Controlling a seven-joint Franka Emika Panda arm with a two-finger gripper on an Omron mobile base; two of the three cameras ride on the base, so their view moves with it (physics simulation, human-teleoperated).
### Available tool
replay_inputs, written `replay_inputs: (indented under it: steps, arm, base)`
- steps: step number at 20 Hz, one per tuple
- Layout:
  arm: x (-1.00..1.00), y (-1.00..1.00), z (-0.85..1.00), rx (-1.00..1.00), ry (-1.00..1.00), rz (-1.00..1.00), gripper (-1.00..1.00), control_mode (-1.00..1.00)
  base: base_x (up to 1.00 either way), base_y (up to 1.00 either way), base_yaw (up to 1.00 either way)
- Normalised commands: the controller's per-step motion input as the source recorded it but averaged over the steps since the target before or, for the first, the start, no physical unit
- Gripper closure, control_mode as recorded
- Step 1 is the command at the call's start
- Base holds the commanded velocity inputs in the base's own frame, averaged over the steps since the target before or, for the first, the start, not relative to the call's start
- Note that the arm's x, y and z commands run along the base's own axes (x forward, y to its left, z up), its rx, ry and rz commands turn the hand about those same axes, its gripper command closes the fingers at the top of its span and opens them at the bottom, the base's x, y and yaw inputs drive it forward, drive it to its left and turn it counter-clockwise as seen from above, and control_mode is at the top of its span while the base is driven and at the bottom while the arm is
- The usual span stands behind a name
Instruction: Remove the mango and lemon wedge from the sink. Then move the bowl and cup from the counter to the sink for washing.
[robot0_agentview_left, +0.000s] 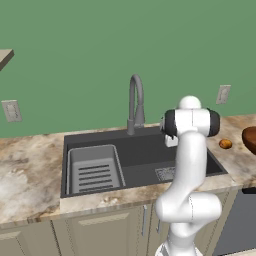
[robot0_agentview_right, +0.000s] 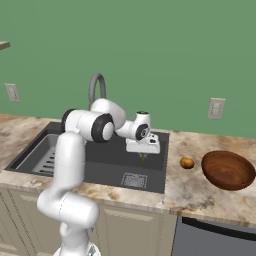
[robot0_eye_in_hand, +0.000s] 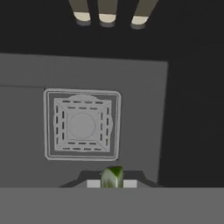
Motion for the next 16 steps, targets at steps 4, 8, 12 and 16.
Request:
replay_inputs:
  steps: [4, 8, 12, 16]
  arm:
    - [-0.17, -0.03, 0.30, 0.00, 0.00, 0.00, 1.00, -1.00]
    - [-0.14, 0.00, 0.31, 0.00, 0.00, 0.00, 1.00, -1.00]
    - [-0.14, -0.03, 0.32, 0.00, 0.00, 0.00, 1.00, -1.00]
    - [-0.15, -0.07, 0.33, 0.00, 0.00, 0.00, 1.00, -1.00]
  base:
    - [0.00, 0.00, 0.00]
    - [0.00, 0.00, 0.00]
    - [0.00, 0.00, 0.00]
    - [0.00, 0.00, 0.00]
